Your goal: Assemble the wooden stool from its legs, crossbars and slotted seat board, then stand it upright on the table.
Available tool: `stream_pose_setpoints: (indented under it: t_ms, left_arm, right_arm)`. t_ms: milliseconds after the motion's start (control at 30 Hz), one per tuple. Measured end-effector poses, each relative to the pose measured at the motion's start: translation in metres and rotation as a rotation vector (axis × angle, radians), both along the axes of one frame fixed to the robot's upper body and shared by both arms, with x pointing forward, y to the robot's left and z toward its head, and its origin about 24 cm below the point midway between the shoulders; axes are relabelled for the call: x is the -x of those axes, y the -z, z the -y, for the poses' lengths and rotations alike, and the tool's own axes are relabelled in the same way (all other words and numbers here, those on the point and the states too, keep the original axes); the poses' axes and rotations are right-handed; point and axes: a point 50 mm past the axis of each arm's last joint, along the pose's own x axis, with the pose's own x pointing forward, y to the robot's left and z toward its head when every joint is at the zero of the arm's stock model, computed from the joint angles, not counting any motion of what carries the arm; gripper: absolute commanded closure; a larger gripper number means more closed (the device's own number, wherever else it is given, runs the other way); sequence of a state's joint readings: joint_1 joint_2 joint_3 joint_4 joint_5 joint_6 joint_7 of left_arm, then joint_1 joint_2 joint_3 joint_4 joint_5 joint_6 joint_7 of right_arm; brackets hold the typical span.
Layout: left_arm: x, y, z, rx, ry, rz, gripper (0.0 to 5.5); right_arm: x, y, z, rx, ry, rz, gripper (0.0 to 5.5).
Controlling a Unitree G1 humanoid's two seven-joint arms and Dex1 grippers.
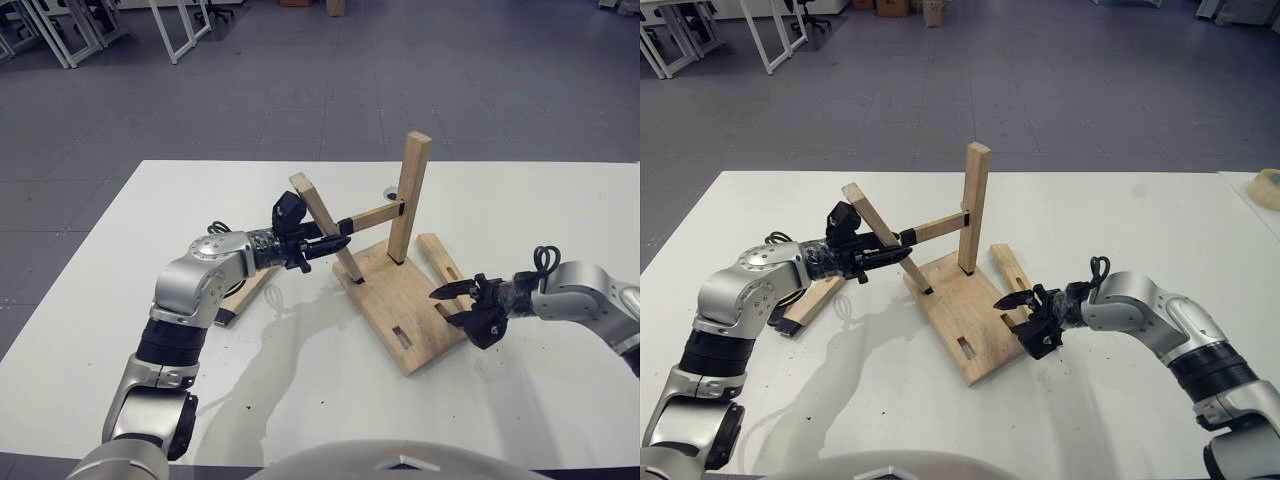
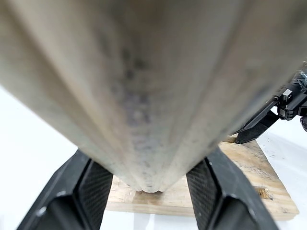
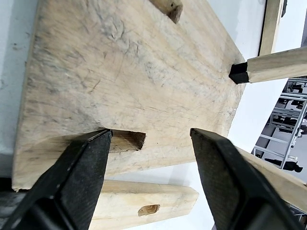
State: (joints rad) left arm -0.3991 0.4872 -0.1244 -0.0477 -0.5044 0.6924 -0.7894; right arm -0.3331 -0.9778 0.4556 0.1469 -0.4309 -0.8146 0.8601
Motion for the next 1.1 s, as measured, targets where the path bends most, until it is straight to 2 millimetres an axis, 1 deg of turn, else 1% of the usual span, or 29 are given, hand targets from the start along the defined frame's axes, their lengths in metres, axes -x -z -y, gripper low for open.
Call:
stream_pose_setpoints:
  t_ms: [100, 333, 400, 433, 567, 633, 733, 767, 800, 833, 867, 900, 967, 1000, 1033, 1067, 1100]
  left_arm:
    - [-0.002, 0.0, 0.001, -0.01, -0.004, -0.011, 3.46]
    - [-0.017, -0.003, 0.005, -0.027, -0.002, -0.048, 3.46]
    - [-0.02, -0.003, 0.004, -0.026, -0.006, -0.086, 3.46]
    - [-0.021, 0.001, 0.002, -0.018, -0.006, -0.112, 3.46]
    - [-0.022, 0.002, 0.0, -0.015, -0.002, -0.123, 3.46]
    - [-0.021, 0.001, 0.001, -0.021, 0.0, -0.116, 3.46]
    - [-0.02, -0.001, 0.002, -0.039, -0.001, -0.1, 3.46]
    - [-0.019, -0.003, 0.002, -0.039, 0.004, -0.087, 3.46]
    - [-0.018, -0.004, 0.003, -0.038, 0.004, -0.076, 3.46]
    - [-0.017, -0.004, 0.004, -0.039, 0.001, -0.07, 3.46]
    - [-0.015, -0.003, 0.005, -0.043, -0.004, -0.071, 3.46]
    - [-0.014, -0.002, 0.005, -0.048, -0.009, -0.067, 3.46]
    - [-0.012, -0.001, 0.006, -0.055, -0.019, -0.064, 3.46]
    - [-0.011, 0.0, 0.006, -0.055, -0.021, -0.064, 3.46]
    - [-0.011, -0.001, 0.006, -0.056, -0.023, -0.063, 3.46]
    - [-0.011, -0.001, 0.007, -0.055, -0.024, -0.062, 3.46]
    - [-0.01, -0.002, 0.009, -0.055, -0.024, -0.06, 3.46]
  right_arm:
    - [0.0, -0.001, 0.0, -0.001, -0.021, 0.048, 2.49]
    - [-0.002, 0.002, -0.001, 0.018, -0.083, 0.165, 2.49]
    - [-0.003, 0.005, -0.001, 0.012, -0.081, 0.178, 2.49]
    - [-0.005, 0.006, 0.0, 0.008, -0.081, 0.186, 2.49]
    - [-0.005, 0.008, 0.001, -0.011, -0.074, 0.192, 2.49]
    - [-0.005, 0.008, 0.003, -0.065, 0.001, 0.168, 2.49]
    - [-0.003, 0.005, -0.001, -0.208, 0.195, 0.054, 2.49]
    - [-0.002, 0.0, -0.006, -0.29, 0.252, 0.008, 2.49]
    - [-0.003, -0.012, -0.017, -0.404, 0.281, -0.023, 2.49]
    - [-0.005, -0.029, -0.026, -0.523, 0.32, -0.052, 2.49]
    - [-0.008, -0.045, -0.03, -0.609, 0.36, -0.078, 2.49]
    - [-0.012, -0.06, -0.03, -0.664, 0.396, -0.085, 2.49]
    - [-0.023, -0.082, -0.031, -0.726, 0.463, -0.071, 2.49]
    - [-0.028, -0.086, -0.033, -0.756, 0.485, -0.074, 2.49]
    - [-0.035, -0.093, -0.04, -0.814, 0.513, -0.084, 2.71]
    - [-0.043, -0.102, -0.051, -0.885, 0.52, -0.078, 2.88]
    - [-0.051, -0.113, -0.061, -0.947, 0.514, -0.051, 3.16]
